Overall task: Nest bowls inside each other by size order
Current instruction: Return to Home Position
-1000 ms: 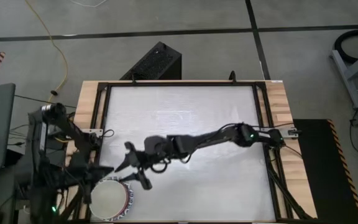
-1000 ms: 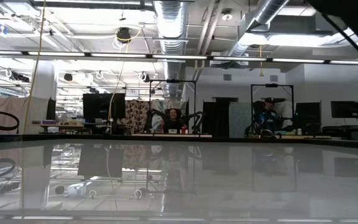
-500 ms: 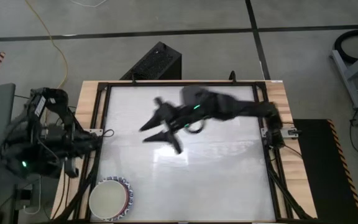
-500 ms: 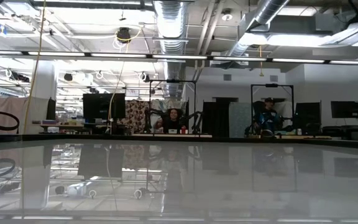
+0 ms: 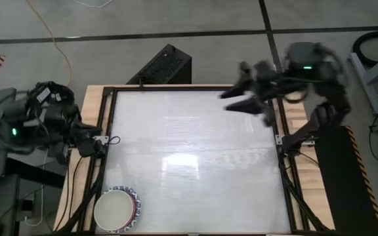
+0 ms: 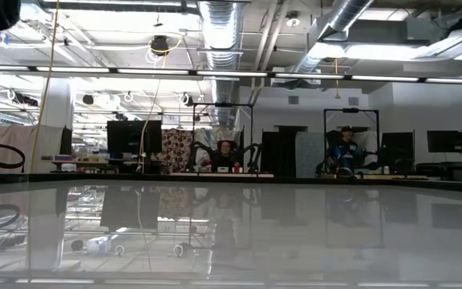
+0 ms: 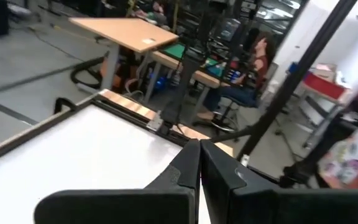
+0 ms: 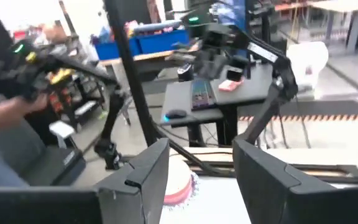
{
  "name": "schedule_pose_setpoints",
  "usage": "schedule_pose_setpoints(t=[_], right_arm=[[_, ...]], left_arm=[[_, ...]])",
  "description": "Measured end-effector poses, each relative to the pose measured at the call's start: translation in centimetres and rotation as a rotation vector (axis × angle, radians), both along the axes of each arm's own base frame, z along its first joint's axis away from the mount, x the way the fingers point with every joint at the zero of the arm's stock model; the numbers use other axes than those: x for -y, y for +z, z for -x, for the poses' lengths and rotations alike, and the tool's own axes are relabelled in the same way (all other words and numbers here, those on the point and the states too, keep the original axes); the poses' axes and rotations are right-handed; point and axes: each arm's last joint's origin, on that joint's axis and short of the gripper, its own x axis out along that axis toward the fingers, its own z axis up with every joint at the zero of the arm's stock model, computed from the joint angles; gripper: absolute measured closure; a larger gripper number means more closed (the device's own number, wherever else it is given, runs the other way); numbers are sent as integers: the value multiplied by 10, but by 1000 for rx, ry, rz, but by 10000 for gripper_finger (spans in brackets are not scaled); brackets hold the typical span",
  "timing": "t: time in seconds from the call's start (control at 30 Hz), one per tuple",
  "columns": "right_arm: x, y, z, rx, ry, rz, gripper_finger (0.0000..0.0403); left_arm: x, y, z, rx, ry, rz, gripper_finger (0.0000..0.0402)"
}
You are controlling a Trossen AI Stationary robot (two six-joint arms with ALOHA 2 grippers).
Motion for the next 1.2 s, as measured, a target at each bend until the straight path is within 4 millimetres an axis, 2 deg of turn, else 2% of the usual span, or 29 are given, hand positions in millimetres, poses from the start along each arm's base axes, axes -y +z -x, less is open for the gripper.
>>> schedule_pose_setpoints(t=[0.13,0.23,0.33,0.43,0.53,0.63,0.8,1.0,1.2], right_arm=[[-3,7,46,15,48,102,204],[-4,9,72,22,50,136,204],[-3,10,100,25,19,195,204],[1,5,126,-43,-78,154,204],[2,-3,141,-89,-87,175,204],[2,-4,147,-64,-82,170,204],[3,-16,162,-48,-83,192,204],[6,-41,189,80,-117,172,204],[7,-84,206,176,-142,108,204]], left_arm=[[-23,7,8,-2,-79,32,401],[-38,12,13,9,-121,9,401],[-52,19,17,33,-183,-21,401],[-63,28,22,88,-291,-71,401],[-71,38,27,188,-431,-150,401],[-79,45,32,301,-544,-231,401],[-86,46,37,382,-610,-323,401],[-95,27,39,355,-616,-364,401],[-104,-2,42,347,-613,-331,401]])
